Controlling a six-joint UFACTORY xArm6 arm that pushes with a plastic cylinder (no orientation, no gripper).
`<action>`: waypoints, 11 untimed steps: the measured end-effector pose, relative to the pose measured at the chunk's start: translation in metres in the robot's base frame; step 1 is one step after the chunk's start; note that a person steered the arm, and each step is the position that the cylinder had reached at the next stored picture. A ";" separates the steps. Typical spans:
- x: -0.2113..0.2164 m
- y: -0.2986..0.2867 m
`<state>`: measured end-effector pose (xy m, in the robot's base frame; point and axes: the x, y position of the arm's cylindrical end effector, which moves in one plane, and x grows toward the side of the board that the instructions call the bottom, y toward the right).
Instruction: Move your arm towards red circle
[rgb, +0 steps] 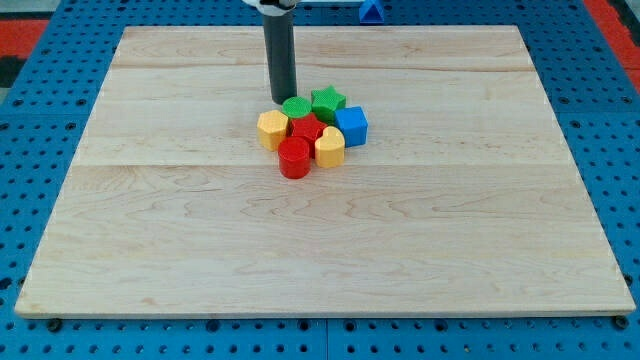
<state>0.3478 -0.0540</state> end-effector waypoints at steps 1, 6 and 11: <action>0.015 -0.009; 0.064 -0.066; 0.116 0.031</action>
